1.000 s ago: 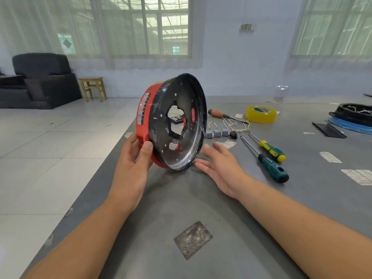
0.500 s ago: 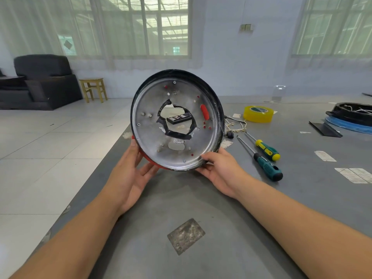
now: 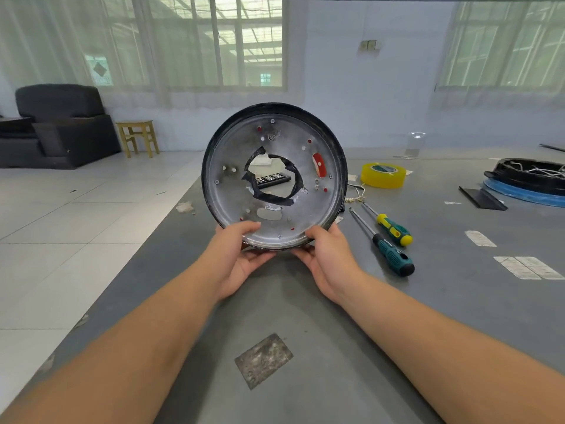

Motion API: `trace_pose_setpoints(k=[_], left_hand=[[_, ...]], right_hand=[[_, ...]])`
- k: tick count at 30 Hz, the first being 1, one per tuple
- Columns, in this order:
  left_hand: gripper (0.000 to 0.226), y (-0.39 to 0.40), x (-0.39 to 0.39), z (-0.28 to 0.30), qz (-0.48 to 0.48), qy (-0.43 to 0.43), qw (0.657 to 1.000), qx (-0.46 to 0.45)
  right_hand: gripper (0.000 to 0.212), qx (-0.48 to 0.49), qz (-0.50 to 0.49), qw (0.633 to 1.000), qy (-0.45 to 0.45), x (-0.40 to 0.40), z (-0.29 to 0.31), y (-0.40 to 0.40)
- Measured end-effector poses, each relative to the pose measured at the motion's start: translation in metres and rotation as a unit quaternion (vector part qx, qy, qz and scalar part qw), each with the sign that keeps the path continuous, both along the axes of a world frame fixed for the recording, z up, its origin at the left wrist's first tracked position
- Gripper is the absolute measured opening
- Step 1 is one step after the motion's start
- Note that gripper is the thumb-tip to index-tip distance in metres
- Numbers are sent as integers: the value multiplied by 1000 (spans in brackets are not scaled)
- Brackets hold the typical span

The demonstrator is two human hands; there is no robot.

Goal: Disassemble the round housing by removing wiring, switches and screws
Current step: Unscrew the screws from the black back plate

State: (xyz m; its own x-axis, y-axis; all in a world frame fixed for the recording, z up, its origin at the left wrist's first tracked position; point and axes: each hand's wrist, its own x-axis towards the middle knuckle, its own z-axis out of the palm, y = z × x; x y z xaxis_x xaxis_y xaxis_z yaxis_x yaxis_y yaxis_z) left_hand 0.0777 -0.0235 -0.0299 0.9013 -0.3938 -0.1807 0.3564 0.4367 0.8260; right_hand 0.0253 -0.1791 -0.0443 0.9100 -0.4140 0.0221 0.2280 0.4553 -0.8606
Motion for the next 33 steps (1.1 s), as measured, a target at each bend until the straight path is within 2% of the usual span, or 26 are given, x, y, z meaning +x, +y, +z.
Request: trace_pose_setpoints(k=[4,7,9,11,13,15,17,19,20,22,25,27,29,33], left_hand=[[37,-16,0,-11,52,-24,998,-20],[36,-13,1,-18,76,-28,996,-47],[41,-9,2,-20,85,-26,994,-59],[44,-8,1,-19,86,-22,993,-74],[45,-9,-1,-19,90,-13,992,-87],[46,-9,-1,-19,99,-8,991,-90],[48,-9,-2,-19,106,-12,990,-87],[47,-10,-2,-18,107,-19,991,-81],[46,-11,-3,-18,106,-24,991,-78],[44,-13,-3,-18,105,-33,992,-66],[47,-15,-3,-19,101,-45,993,-49],[43,-16,-2,-20,100,-49,993,-45],[40,-16,-2,-21,102,-48,993,-44],[46,-16,0,-22,106,-51,992,-38]], right_hand=[[39,0,0,1000,7,1,-2,-9],[29,-49,24,998,17,4,-4,-12],[23,-126,44,990,40,6,-1,-15],[28,-255,44,963,71,6,10,-24],[47,-397,14,912,96,2,28,-39],[61,-527,-65,842,94,-1,45,-60],[53,-637,-165,748,88,-2,51,-89],[41,-710,-217,655,141,-2,48,-120],[36,-728,-212,623,192,-3,45,-134],[28,-734,-160,588,301,-5,37,-153],[29,-709,-79,584,387,-7,28,-163],[27,-695,-74,599,389,-7,24,-164],[33,-679,-89,621,382,-7,23,-163],[30,-647,-112,659,367,-8,23,-162]])
